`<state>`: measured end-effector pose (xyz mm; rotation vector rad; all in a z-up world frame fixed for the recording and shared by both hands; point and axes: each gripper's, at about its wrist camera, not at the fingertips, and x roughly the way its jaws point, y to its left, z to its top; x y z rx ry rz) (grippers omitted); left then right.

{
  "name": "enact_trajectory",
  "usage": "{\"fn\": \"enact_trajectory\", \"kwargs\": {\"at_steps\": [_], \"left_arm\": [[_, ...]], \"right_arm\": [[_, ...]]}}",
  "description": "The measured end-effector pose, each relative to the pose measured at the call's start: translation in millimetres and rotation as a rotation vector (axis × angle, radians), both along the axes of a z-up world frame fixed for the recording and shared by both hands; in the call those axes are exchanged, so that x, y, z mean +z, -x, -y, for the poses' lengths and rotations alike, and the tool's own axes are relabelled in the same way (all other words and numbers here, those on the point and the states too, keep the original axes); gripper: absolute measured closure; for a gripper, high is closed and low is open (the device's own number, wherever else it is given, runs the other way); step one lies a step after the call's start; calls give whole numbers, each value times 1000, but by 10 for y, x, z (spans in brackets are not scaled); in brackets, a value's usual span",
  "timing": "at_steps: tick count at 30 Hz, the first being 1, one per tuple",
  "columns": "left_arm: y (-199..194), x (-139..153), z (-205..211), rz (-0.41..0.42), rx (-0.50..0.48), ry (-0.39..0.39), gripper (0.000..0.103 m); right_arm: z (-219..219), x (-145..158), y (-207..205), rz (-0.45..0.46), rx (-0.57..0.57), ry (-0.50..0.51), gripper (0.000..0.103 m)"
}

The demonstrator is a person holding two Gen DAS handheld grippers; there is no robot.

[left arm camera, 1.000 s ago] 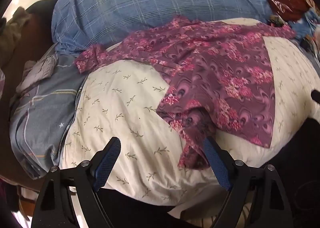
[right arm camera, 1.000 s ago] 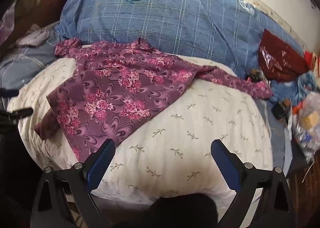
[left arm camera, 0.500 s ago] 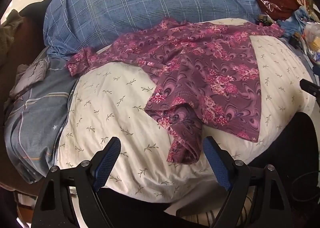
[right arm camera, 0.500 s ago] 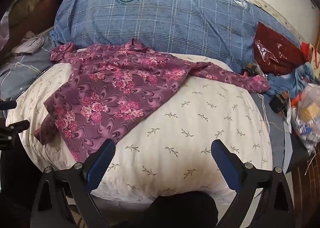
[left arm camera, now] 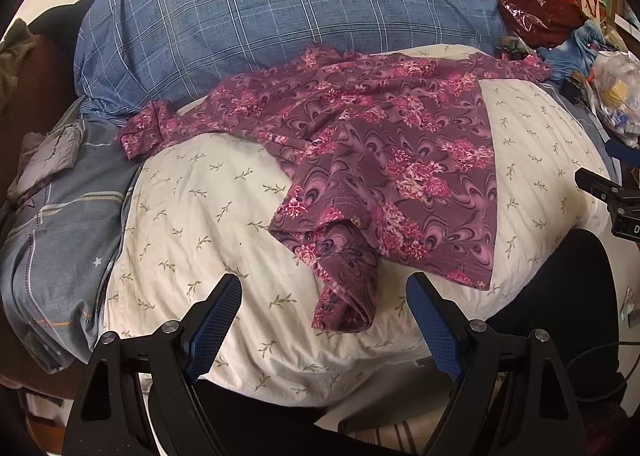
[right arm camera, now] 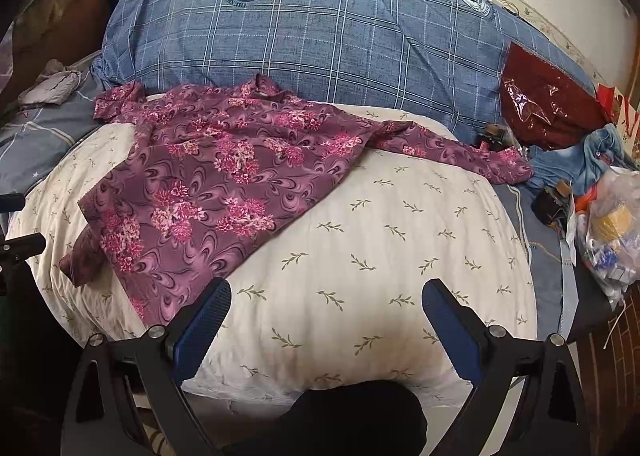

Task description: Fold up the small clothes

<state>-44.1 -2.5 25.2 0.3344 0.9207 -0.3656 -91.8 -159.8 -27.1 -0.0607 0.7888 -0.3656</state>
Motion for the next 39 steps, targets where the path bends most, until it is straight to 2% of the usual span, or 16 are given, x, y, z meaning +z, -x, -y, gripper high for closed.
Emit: {"fn": "enact_trajectory", "kwargs": {"at_steps": [9, 18, 39], "left_arm": [[-9, 83, -8, 16, 10, 22, 18], [-55, 54, -17, 1, 11, 4, 18], [-152, -31, -11, -17, 19, 12, 18]], "right_arm": [[-68, 56, -75, -6, 10, 18, 6], [-72, 10, -79, -20, 14, 37, 6], [19, -70, -59, -31, -5, -8, 6]]}}
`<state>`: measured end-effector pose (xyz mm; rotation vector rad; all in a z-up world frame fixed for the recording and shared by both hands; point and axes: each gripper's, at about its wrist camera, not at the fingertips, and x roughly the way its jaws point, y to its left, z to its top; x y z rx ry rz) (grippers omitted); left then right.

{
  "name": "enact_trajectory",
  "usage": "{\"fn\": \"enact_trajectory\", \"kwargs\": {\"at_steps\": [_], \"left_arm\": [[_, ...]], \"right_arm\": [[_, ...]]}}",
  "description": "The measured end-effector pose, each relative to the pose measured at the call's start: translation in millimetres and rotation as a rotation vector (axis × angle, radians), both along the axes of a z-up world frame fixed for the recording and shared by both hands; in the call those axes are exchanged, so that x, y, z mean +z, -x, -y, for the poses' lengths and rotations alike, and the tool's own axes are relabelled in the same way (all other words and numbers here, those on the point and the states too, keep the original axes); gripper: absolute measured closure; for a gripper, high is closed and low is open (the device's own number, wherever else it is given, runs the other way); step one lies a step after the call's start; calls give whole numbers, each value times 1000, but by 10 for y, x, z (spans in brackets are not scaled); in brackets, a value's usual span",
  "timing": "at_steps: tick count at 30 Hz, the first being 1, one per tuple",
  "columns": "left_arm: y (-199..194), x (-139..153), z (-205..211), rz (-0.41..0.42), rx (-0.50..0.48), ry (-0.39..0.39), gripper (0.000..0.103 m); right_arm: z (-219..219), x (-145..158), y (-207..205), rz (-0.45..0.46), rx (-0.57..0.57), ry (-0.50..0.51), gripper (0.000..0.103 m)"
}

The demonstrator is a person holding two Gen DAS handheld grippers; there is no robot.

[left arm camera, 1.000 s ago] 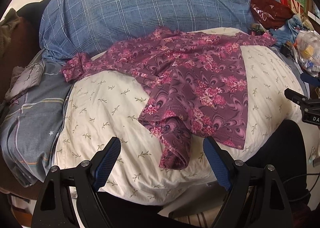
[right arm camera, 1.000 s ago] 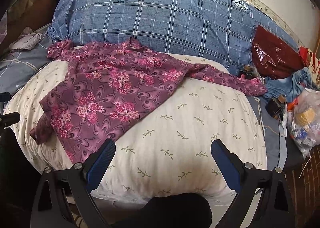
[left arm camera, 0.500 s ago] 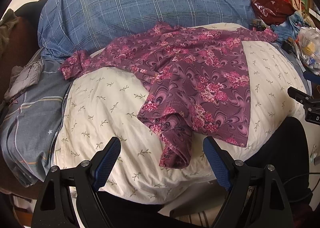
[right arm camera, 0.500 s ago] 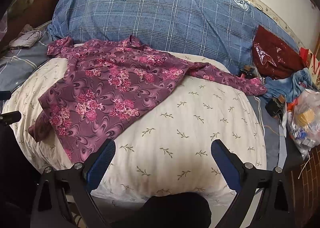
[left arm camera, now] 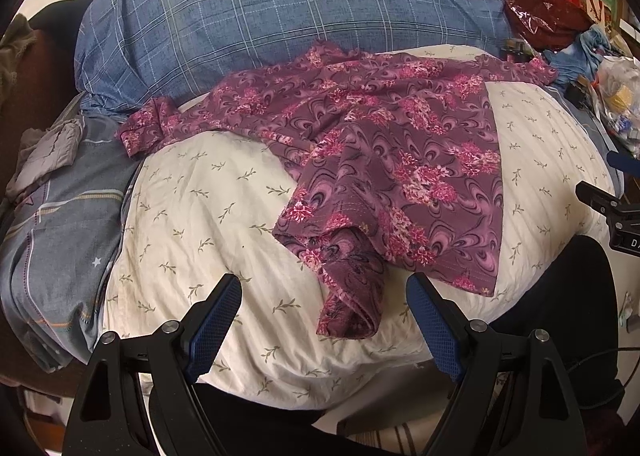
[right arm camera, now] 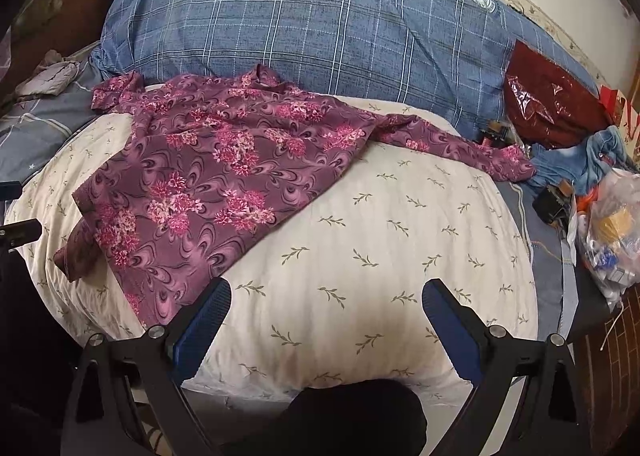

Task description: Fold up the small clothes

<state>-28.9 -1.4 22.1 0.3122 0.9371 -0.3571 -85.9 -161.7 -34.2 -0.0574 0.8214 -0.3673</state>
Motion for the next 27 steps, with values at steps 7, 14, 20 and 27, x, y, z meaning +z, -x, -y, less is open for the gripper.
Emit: {"fn": "enact_trajectory", "kwargs": {"at_steps": [7, 14, 20, 27], "left_arm": [[-282, 52, -315, -30, 104, 48, 18], [-692, -48, -690, -113, 266, 97, 18], [-906, -230, -700, -176, 282, 121, 18], [-1101, -320, -680, -193, 286, 120, 18]], "right_arm": [[94, -64, -152, -15, 17, -121, 7], [92, -473, -557, -101, 57, -363, 27], [-107, -747, -836, -91, 48, -421, 38], [-8, -457, -753, 1, 111, -438, 100]]}}
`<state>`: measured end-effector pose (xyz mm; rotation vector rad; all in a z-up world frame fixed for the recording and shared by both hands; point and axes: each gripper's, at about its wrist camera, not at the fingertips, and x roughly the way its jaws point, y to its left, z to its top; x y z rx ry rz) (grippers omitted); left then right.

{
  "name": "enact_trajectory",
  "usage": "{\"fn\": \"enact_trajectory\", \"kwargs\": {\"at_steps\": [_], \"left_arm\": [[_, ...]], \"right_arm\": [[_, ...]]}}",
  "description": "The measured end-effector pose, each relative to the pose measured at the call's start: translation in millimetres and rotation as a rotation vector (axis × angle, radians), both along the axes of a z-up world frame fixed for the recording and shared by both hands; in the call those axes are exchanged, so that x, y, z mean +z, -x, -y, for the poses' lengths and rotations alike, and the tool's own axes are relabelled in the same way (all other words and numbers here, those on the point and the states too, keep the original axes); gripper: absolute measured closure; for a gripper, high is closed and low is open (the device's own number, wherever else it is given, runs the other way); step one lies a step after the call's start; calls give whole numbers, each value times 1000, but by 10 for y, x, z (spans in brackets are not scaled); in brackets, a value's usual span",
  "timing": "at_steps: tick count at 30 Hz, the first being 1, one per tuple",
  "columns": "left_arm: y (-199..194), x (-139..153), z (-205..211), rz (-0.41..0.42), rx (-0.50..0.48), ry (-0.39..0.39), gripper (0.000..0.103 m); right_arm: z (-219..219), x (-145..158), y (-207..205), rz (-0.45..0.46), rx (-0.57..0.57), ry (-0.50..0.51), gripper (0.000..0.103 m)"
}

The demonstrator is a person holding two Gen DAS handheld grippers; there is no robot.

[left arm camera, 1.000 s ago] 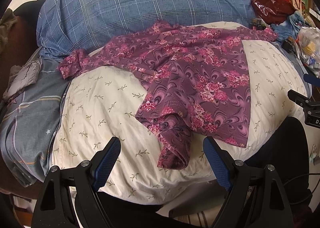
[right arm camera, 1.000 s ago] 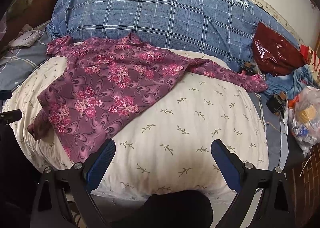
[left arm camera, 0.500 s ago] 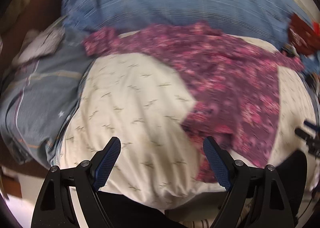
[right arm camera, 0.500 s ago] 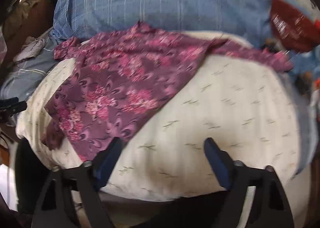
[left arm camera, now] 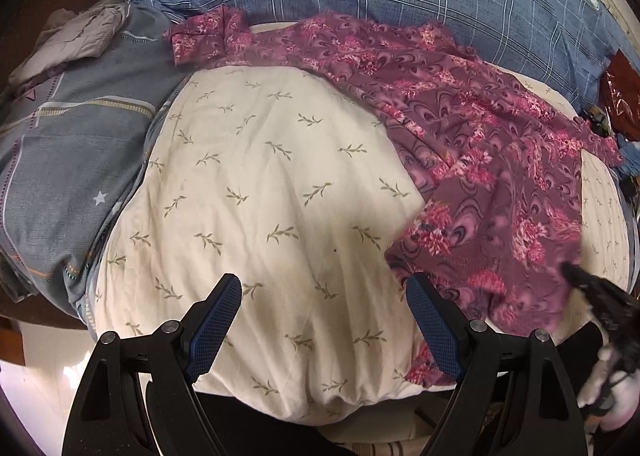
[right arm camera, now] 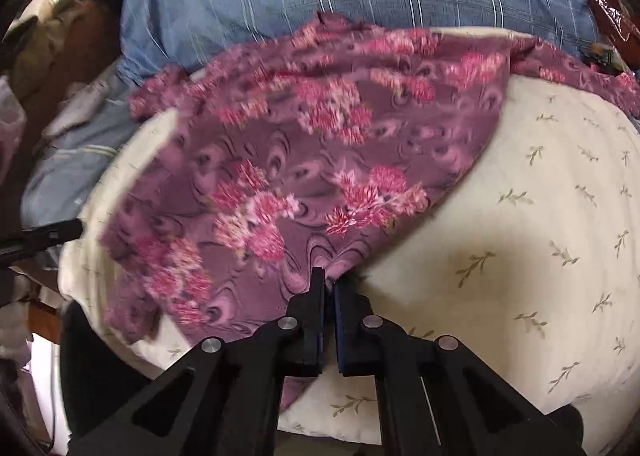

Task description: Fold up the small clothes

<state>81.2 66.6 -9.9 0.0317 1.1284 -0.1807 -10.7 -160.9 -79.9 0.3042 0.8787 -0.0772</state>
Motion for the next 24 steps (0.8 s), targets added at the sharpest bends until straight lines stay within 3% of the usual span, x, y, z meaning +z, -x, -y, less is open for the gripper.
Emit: {"fn": "enact_trajectory", "kwargs": {"at_steps": [5, 7, 9, 12, 18, 24], "left_arm": [[-108, -43, 58, -9, -10, -6, 18], [-176, -112, 118, -34, -14, 5, 18], [-274, -225, 230, -82, -19, 18, 19], [-362, -367, 407, -149, -29, 31, 19], [-404, -636, 554, -250, -62, 39, 19], [-286, -650, 481, -269, -89, 85, 19]], "right_arm": [[902, 484, 576, 128, -210, 4, 100], [1314, 499, 731, 108, -323, 50, 100], [1654, 370, 806, 67, -391, -15, 99], [1745, 189, 790, 39, -396, -61, 99], [1652, 102, 701, -2, -350, -24, 99], [1709, 63, 672, -30, -362, -48, 97]]}}
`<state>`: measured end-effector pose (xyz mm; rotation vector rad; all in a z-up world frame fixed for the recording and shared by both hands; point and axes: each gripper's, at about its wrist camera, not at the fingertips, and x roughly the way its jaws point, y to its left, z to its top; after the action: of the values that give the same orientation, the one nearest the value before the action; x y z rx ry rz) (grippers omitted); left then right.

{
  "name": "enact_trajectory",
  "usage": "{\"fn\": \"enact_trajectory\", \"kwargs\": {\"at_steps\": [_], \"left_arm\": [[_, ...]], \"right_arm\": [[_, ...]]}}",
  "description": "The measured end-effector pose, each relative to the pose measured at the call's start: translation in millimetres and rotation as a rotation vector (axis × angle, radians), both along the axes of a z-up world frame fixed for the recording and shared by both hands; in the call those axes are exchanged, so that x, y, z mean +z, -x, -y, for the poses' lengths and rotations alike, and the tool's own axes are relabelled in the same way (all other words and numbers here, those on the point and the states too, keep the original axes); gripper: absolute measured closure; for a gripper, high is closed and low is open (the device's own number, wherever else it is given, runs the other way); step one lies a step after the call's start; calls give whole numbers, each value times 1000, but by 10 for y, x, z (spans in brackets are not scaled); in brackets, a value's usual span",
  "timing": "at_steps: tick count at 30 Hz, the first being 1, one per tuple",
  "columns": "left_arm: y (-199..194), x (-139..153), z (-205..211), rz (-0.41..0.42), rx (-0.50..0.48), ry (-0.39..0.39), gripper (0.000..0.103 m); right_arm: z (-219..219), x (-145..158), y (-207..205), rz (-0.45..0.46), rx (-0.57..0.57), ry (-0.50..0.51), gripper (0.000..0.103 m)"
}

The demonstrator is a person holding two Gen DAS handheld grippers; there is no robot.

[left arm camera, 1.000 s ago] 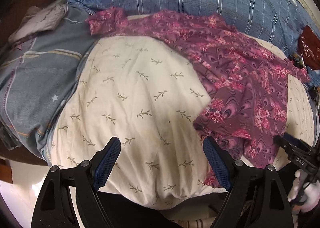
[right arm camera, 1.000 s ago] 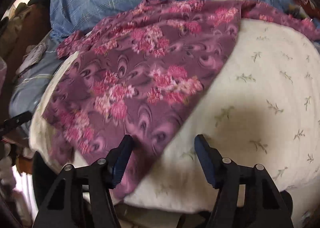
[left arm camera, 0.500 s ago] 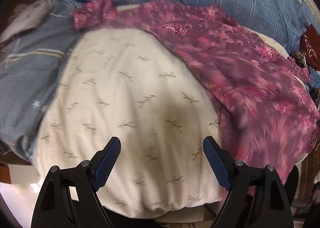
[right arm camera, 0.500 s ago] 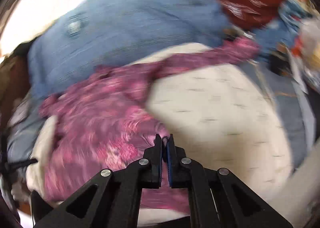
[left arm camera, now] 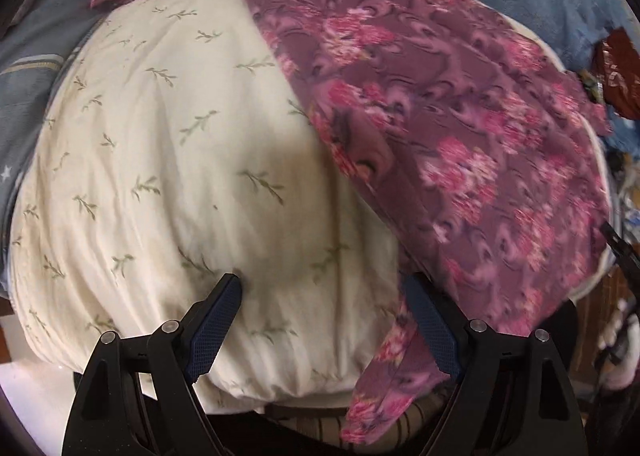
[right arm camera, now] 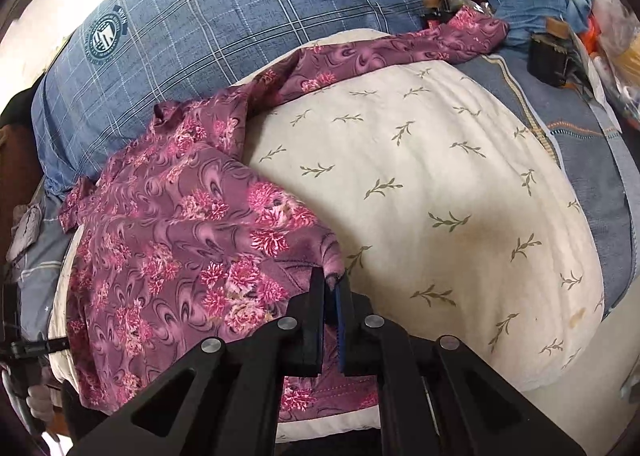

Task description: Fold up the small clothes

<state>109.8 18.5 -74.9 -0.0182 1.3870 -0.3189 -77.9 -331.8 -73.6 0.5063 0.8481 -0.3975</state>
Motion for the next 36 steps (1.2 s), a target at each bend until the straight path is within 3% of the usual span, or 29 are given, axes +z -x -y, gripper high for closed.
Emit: {"fn": "enact_trajectory", "kwargs": {"at_steps": [10, 13, 15, 18, 21, 24, 26, 27, 28, 32, 34, 36], "left_arm": [[305, -39, 75, 21, -86, -36, 19], [419, 85, -5, -3, -98, 41, 21], [479, 276, -113, 55, -103, 93, 19], [488, 386, -117, 128, -122, 96, 18], [401, 209, -92, 75, -103, 53, 19], [285, -50, 53, -25, -85, 74, 22], [252, -43, 137, 15, -79, 71, 42], [240, -6, 169, 49, -84, 55, 79], [218, 27, 179, 66, -93, 47, 95], [202, 483, -233, 102, 13, 209, 97], [281, 721, -459, 163, 46, 199, 97], [354, 790, -643, 191, 74, 139, 97]], "right_arm": [[-18, -50, -57, -38, -12, -15, 94], [-7, -56, -58, -47, -15, -23, 94], [-12, -50, -56, -48, -12, -19, 94], [-5, -78, -83, -58, -9, -16, 94], [21, -111, -103, -60, -19, -32, 94], [40, -129, -108, -62, -20, -39, 94], [57, -134, -109, -64, -18, -47, 94], [52, -133, -107, -63, -12, -49, 97], [42, -115, -104, -59, 7, -51, 99], [-4, 175, 106, 87, 83, -203, 99], [-55, 404, 292, 143, 105, -212, 99], [-95, 429, 410, 108, 110, -198, 99]]}}
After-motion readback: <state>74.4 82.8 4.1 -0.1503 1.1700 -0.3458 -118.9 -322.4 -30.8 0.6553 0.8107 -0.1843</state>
